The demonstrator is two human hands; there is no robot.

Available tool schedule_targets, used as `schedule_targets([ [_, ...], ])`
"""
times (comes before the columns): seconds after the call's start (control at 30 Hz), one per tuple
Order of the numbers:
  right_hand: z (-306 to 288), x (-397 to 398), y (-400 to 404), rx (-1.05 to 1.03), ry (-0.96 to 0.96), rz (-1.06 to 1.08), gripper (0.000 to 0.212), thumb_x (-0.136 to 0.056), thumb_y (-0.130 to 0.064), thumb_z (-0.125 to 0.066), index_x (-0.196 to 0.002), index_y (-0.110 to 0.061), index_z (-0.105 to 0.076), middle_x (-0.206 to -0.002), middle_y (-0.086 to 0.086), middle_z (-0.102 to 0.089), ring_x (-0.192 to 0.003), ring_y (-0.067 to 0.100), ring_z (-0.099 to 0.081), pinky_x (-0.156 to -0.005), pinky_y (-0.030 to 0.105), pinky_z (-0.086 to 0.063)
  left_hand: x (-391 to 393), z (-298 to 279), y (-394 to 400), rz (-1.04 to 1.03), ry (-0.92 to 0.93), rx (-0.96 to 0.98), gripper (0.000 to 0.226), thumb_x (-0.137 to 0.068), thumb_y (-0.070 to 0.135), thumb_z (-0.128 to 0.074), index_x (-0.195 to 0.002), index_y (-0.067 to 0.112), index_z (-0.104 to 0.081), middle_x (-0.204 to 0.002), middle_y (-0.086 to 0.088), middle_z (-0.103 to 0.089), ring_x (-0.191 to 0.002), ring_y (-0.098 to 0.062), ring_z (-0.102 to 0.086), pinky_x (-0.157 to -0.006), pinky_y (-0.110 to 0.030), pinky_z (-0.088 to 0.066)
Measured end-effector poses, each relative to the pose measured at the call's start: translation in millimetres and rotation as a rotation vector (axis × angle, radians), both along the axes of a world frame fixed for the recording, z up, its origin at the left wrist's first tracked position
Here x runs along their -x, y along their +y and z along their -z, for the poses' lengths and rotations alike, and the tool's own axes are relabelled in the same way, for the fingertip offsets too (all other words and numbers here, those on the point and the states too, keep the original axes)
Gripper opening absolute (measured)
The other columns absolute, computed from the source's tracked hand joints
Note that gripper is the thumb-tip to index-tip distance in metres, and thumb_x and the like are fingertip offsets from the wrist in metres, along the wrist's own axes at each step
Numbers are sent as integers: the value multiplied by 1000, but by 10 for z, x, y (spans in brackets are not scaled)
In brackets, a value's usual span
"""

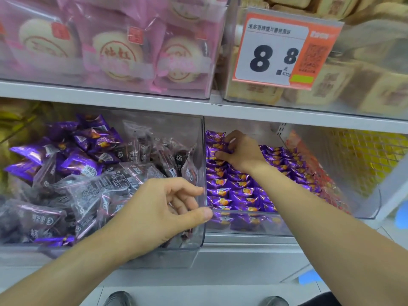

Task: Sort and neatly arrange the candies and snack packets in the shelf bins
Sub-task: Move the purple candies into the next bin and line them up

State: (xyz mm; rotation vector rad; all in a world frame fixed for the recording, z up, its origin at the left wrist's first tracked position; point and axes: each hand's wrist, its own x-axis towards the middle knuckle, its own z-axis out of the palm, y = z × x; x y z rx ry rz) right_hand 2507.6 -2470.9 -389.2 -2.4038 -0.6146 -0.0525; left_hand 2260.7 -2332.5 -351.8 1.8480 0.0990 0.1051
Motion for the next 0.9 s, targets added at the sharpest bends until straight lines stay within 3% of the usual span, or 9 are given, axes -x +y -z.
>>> schedule_targets([
  [0.17,34,54,46,22,-19,45,44,-74,-42,-84,-96,-15,-56,-76,-4,-59,-65,6,-55,-50,18,-38,11,-45,-15,1,17,-6,41,-60,40,-81,-95,21,-72,-78,-2,-73,-62,-9,-60,-66,-29,-55],
  [0.27,50,47,55,15,-4,64,46,-72,-43,-85,-92,-14,-56,-75,-3,-58,-64,7,-54,-49,20,-37,16,-46,-22,-9,18,2,40,-60,40,-82,-94,21,-73,-77,-2,-73,-62,-8,-59,-65,-30,-54],
  [0.47,3,65,42,-14,-5,32,42,-77,-35,-83,-105,-16,-58,-81,2,-63,-69,14,-59,-55,20,-42,6,-23,-8,-6,24,-5,35,-61,40,-82,-92,26,-73,-79,-2,-73,-63,-10,-61,-66,-29,-55],
  [0.57,5,82,61,8,-44,9,37,-79,-31,-80,-110,-21,-63,-102,4,-60,-85,20,-63,-71,24,-43,5,-7,-10,-1,20,5,31,-64,40,-84,-92,38,-71,-79,-2,-73,-63,-10,-60,-65,-30,-54],
  [0.63,-5,98,73,22,-77,-12,33,-79,-27,-76,-110,-24,-66,-111,4,-56,-89,21,-63,-75,25,-45,9,-4,-15,-10,18,13,31,-67,41,-86,-93,39,-71,-78,-2,-72,-62,-11,-59,-66,-33,-55],
  [0.8,7,136,76,109,-137,-30,23,-80,-23,-74,-103,-23,-69,-110,3,-52,-86,22,-60,-80,31,-53,28,-35,-24,-5,30,-4,32,-64,40,-81,-92,29,-73,-79,0,-72,-63,-12,-59,-68,-36,-55],
  [0.9,12,101,53,105,-161,5,19,-82,-27,-76,-98,-20,-68,-109,3,-50,-82,20,-57,-76,26,-46,35,-38,-23,-7,34,-16,35,-64,40,-80,-95,26,-72,-79,-1,-72,-63,-12,-58,-68,-38,-55],
])
